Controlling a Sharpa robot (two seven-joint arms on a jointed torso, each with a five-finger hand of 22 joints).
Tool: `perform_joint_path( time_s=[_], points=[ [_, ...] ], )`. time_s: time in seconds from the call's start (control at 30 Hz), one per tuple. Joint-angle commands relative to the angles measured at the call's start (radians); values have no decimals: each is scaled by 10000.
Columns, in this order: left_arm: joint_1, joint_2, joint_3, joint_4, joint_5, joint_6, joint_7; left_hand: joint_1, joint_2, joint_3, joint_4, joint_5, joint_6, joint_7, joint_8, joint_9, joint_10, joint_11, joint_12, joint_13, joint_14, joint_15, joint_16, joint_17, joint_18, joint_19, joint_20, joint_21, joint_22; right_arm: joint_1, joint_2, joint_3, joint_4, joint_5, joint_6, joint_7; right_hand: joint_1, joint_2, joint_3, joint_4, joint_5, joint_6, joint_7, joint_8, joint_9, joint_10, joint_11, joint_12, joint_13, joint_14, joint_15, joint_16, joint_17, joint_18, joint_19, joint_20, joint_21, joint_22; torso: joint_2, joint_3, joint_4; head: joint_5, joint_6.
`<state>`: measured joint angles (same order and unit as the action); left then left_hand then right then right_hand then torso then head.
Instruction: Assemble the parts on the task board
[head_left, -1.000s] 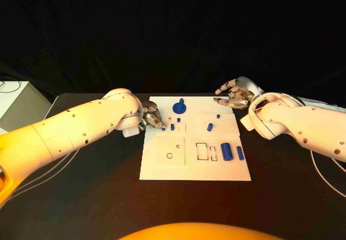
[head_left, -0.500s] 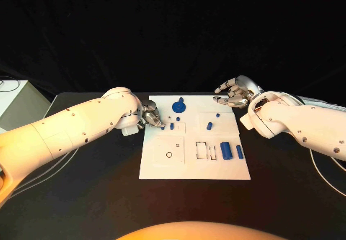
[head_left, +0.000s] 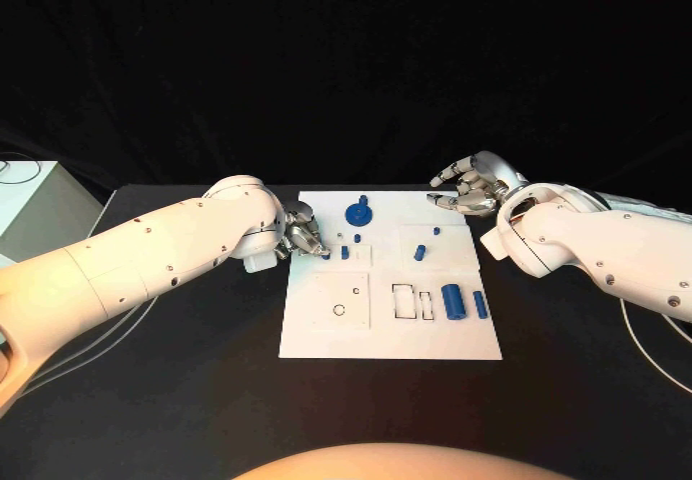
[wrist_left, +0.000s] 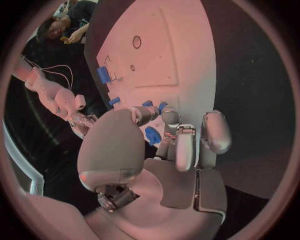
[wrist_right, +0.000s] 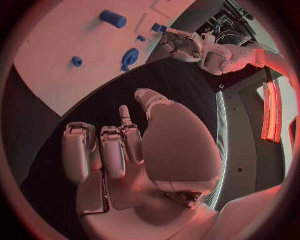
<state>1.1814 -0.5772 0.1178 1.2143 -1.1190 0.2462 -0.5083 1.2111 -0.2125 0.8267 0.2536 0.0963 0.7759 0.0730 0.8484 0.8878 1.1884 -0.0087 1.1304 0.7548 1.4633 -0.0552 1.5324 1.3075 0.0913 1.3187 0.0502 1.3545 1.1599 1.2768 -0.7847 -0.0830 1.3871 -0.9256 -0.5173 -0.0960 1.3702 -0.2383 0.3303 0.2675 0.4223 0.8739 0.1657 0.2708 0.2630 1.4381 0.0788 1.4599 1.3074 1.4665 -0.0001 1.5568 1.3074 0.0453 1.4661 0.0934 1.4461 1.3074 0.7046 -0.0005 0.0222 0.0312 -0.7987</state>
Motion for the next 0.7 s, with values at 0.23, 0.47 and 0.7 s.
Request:
perform_joint_path(
  time_s=[0.23, 0.47, 0.7],
  points=[
    [-9, 46, -6, -31, -58, 127, 8, -30, 81, 1554, -1513, 49, 26, -84, 42, 8, 100, -3, 31, -11, 823, -74, 32, 1949, -18, 84, 0, 59, 27, -5, 5, 5, 6, -38, 66, 40, -105, 3, 68, -9, 36, -84, -5, 52, 8, -47, 12, -13, 1314, 919, 16, -63, 2101, -76, 482, 71, -48, 1234, 5, 1, -2, -12, 11],
    [-8, 153, -8, -128, -39, 126, 9, -30, 81, 1554, -1513, 49, 26, -84, 42, 8, 100, -3, 31, -11, 823, -74, 32, 1949, -18, 84, 0, 59, 27, -5, 8, 5, 7, -39, 69, 41, -105, 3, 68, -9, 36, -84, -5, 52, 8, -47, 12, -13, 1314, 919, 16, -63, 2101, -76, 482, 71, -48, 1234, 8, -4, -2, -19, 6],
    [-9, 384, -27, -364, 24, 146, 4, -66, 78, 1566, -1513, 63, 39, -82, 45, 7, 120, -1, 40, -1, 829, -72, 40, 1963, -17, 81, -1, 58, 24, -5, 16, 5, 9, -39, 80, 42, -105, 3, 68, -9, 36, -84, -5, 52, 8, -47, 12, -13, 1314, 919, 16, -63, 2101, -76, 482, 71, -48, 1234, 30, -3, -22, -29, -6]
  ],
)
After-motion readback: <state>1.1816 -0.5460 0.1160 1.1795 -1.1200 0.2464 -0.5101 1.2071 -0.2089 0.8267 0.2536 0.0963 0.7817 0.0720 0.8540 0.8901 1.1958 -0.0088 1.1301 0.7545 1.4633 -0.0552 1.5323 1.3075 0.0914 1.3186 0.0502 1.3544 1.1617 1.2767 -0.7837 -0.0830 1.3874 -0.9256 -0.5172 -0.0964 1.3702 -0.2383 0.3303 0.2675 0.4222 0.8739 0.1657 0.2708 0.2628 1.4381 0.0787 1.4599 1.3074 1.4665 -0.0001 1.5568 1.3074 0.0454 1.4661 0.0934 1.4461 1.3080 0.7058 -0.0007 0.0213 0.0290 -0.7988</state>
